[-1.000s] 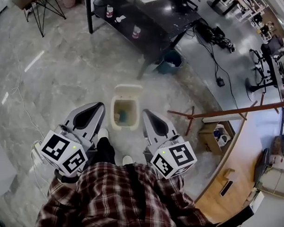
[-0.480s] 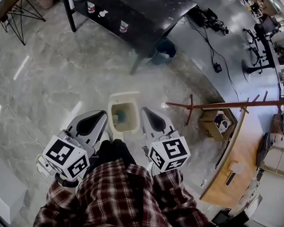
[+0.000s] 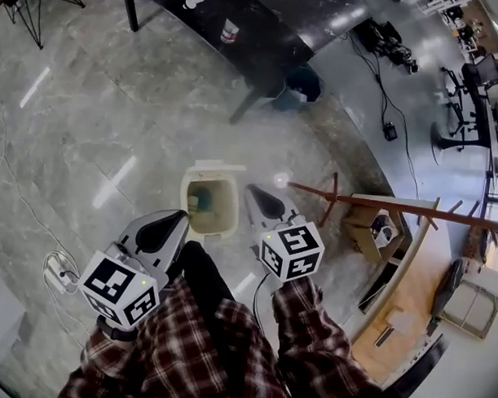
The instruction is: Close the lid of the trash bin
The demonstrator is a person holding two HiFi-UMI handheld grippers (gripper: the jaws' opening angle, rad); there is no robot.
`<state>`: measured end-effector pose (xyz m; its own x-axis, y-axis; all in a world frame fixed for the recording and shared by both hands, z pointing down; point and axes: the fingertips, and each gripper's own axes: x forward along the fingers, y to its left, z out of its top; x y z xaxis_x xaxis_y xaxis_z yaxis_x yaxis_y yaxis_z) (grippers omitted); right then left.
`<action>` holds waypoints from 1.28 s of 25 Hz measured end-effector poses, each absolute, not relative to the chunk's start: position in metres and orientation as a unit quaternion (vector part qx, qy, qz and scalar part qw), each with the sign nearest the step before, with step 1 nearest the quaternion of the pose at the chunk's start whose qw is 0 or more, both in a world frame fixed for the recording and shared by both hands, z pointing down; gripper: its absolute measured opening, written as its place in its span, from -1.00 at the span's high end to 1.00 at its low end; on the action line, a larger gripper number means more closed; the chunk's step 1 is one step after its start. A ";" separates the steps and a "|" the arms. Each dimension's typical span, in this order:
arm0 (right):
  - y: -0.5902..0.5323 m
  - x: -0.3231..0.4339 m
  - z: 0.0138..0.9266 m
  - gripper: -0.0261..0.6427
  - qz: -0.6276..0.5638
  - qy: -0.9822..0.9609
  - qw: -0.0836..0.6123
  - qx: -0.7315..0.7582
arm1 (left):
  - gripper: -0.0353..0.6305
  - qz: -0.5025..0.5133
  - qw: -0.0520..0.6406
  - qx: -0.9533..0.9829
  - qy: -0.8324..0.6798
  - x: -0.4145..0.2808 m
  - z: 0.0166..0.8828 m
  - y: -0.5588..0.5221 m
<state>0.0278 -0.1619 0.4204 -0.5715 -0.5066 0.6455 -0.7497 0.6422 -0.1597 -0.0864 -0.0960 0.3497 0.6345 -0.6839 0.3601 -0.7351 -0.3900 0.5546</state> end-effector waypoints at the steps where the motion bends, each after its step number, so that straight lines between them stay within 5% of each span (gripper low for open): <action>1: -0.164 0.028 0.434 0.89 0.223 -0.860 0.295 0.351 | 0.86 0.036 0.355 0.831 -0.426 -0.084 0.356 -0.097; 20: -0.211 -0.002 0.582 0.72 0.144 -0.856 0.486 0.099 | 0.86 0.028 0.422 0.761 -0.491 -0.112 0.442 -0.067; 32: -0.197 -0.001 0.596 0.72 0.202 -0.837 0.509 0.000 | 0.86 0.033 0.427 0.769 -0.475 -0.111 0.446 -0.069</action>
